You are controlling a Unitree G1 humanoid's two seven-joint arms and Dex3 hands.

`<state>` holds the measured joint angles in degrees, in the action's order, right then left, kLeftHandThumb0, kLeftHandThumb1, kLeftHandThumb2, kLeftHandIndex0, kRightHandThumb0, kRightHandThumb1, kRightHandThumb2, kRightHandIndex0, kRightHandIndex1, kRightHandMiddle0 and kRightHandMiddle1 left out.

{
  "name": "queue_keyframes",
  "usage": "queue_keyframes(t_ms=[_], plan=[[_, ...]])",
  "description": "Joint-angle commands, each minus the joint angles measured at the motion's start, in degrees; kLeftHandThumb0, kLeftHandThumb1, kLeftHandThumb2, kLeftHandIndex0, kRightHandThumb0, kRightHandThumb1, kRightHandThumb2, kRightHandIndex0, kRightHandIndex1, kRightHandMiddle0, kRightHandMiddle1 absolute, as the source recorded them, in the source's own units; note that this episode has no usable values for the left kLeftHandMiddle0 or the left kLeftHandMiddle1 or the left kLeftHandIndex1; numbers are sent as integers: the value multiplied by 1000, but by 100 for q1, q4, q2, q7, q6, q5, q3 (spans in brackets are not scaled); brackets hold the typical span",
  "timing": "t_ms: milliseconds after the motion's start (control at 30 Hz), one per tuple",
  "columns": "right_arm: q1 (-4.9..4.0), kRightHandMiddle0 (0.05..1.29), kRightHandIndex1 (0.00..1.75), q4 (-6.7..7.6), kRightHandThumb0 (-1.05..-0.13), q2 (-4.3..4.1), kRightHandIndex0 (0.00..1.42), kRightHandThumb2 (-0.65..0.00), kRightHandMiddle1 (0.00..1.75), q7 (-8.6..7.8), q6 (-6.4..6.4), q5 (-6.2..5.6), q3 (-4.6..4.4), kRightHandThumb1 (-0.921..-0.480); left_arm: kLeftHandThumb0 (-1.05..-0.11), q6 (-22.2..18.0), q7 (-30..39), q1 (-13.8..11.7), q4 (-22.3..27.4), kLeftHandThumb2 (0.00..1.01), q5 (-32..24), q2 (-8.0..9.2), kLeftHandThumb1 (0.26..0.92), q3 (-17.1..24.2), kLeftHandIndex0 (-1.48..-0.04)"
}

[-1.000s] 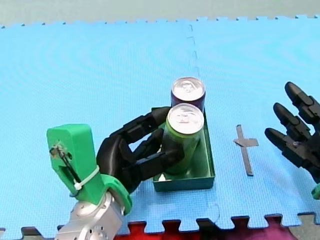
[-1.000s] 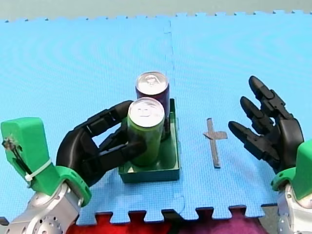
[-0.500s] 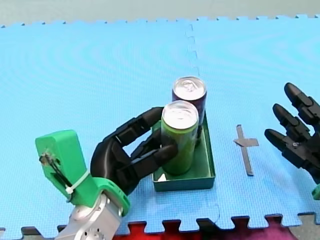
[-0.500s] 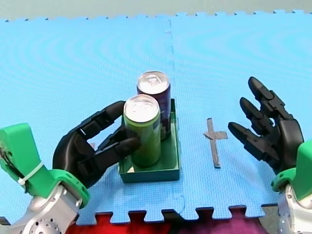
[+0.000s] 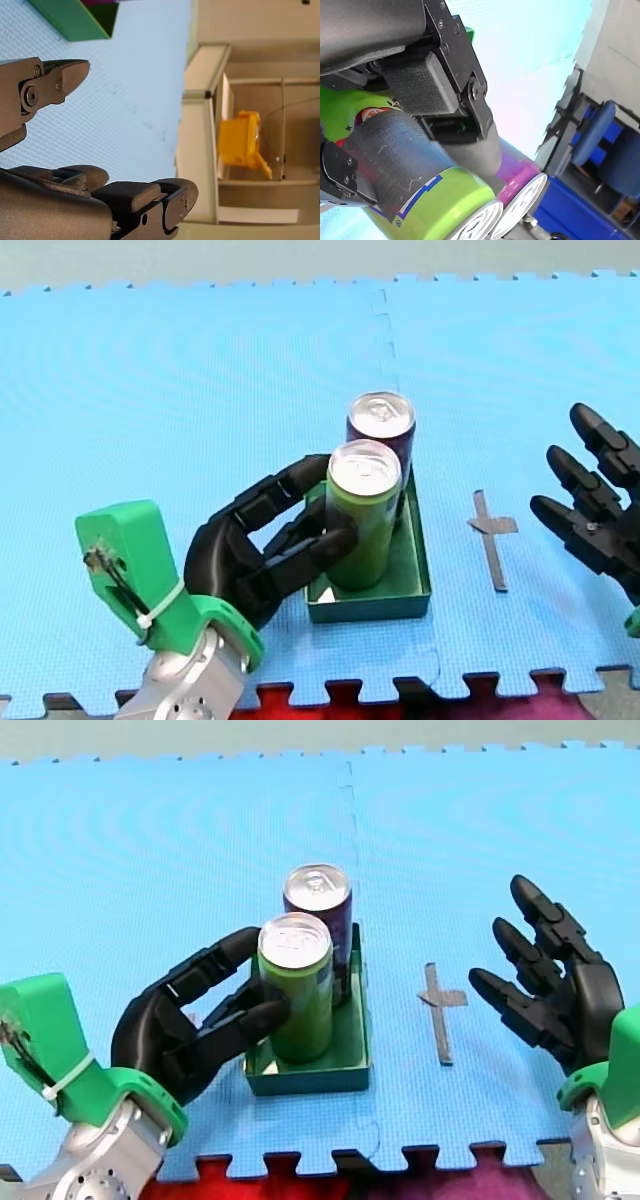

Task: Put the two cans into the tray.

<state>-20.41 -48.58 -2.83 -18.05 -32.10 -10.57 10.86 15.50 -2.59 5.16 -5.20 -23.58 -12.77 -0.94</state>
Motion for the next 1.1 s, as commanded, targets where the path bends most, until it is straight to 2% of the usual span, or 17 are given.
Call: queue_keyframes(t_ms=[0,200,267,333,400,467,533,700,867,1067], plan=[[6,373,1,33,-931,-20,422,0,2,15,18,-23,14,-910,-518,-70,21,-67,55,2,224,-46,855,-145,-925],[-11,372,0,-18,-932,-28,421,-1,0,2,-8,-19,9,-912,-527,-98,119,-114,198,3,465,-26,862,-223,-914],[-16,372,0,-32,-932,-37,422,-1,0,-9,-26,-18,10,-913,-532,-83,176,-98,200,2,587,52,863,-281,-908],[-13,372,0,-31,-933,-48,422,-1,0,-23,-36,-18,11,-913,-698,-267,351,-76,158,1,1036,353,863,-541,-811],[-14,372,0,-33,-933,-58,422,-1,0,-31,-37,-17,13,-914,-898,-555,544,-62,106,16,1488,648,904,-775,-565],[-24,372,1,-57,-934,-65,422,-1,0,-37,-45,-16,17,-914,-1003,-770,743,-61,107,61,1767,867,917,-907,-390],[-33,373,1,-81,-934,-67,423,-1,0,-43,-57,-18,22,-914,-1039,-820,979,-77,158,103,1792,965,920,-930,-302],[-36,374,1,-78,-932,-66,425,-1,1,-41,-68,-16,16,-915,-1048,-839,1378,-126,279,159,1647,1020,921,-868,-253],[-34,375,2,-50,-930,-75,427,-1,1,-44,-43,-25,15,-916,-1048,-775,1397,-230,493,191,1623,975,921,-855,-234],[-23,376,2,-9,-928,-72,428,0,1,-31,-3,-17,0,-916,-1048,-674,1345,-235,594,207,1645,924,921,-848,-220]])
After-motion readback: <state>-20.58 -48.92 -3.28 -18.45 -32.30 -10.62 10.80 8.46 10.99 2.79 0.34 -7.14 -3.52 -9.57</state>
